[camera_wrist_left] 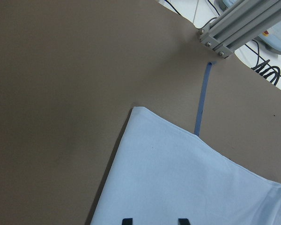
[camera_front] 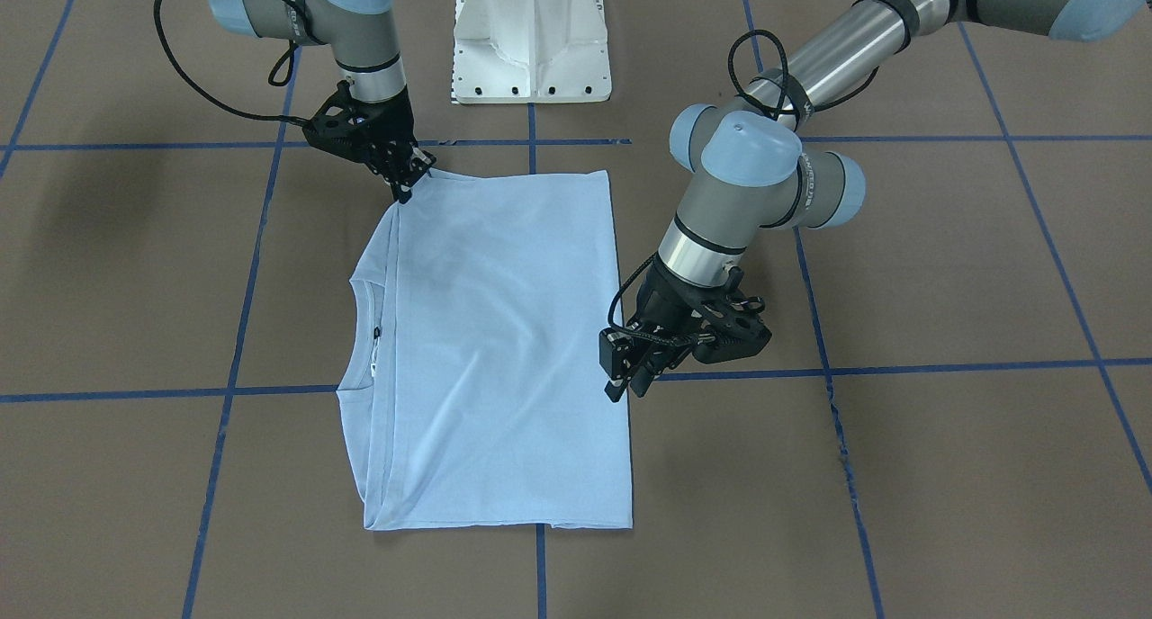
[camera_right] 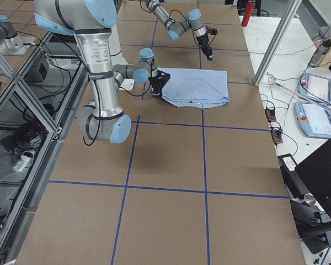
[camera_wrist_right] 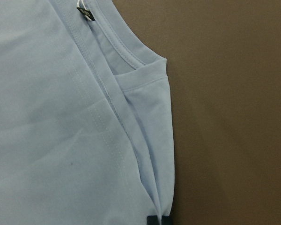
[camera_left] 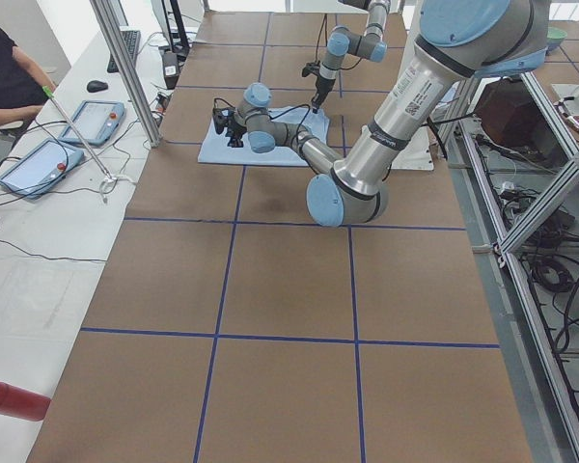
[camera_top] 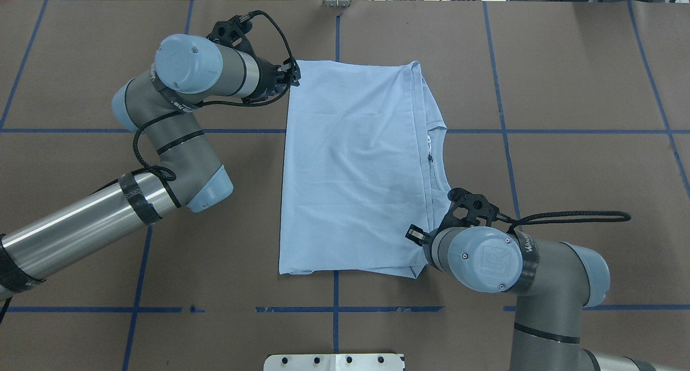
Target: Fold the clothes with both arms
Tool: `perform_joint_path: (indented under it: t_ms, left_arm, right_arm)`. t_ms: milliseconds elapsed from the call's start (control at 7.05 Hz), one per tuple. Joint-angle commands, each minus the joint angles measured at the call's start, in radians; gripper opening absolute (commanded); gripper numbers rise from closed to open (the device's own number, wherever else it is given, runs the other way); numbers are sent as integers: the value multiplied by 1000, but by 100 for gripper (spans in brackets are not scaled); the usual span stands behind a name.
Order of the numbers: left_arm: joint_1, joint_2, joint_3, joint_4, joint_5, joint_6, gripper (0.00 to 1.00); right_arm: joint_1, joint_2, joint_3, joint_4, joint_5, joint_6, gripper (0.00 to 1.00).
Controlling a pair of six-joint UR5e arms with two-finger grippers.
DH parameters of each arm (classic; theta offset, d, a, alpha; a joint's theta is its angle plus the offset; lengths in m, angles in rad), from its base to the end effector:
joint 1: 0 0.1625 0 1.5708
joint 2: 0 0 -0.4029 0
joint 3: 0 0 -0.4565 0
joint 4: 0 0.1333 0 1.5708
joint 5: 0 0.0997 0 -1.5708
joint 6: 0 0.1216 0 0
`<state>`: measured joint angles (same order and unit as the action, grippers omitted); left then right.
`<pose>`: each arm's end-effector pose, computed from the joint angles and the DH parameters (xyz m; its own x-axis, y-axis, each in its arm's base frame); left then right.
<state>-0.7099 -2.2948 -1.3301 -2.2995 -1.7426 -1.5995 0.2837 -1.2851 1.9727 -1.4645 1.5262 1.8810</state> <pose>0.5473 -0.6187 0.2009 0.2513 -0.2532 -0.9342 0.5282 0.8447 -0.0869 -0.5591 -0.3075 0.2734 0.5463 0.4769 0.6886 -0.5008 0.8449 -0.1879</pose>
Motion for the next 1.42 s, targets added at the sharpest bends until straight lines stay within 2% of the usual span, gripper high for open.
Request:
perform_joint_path:
  t_ms: [0, 142, 426, 568, 851, 993, 1277]
  left_arm:
    - [41, 76, -90, -3, 3, -96, 46]
    - [105, 146, -209, 6, 36, -162, 49]
    - [247, 256, -354, 38, 139, -287, 54]
    - [324, 267, -391, 114, 216, -331, 55]
    - [432, 290, -492, 326, 235, -367, 58]
    - [469, 291, -506, 388, 239, -375, 58]
    - [515, 297, -506, 391, 239, -391, 58]
  right_arm:
    - [2, -8, 24, -2, 2, 3, 0]
    - [0, -19, 35, -5, 5, 7, 0]
    - [-5, -66, 77, -4, 41, 9, 0]
    - [-6, -66, 78, -4, 42, 9, 0]
    - [-6, -66, 78, -4, 40, 9, 0]
    - [-6, -66, 77, -4, 40, 9, 0]
    - [-6, -66, 77, -4, 40, 9, 0]
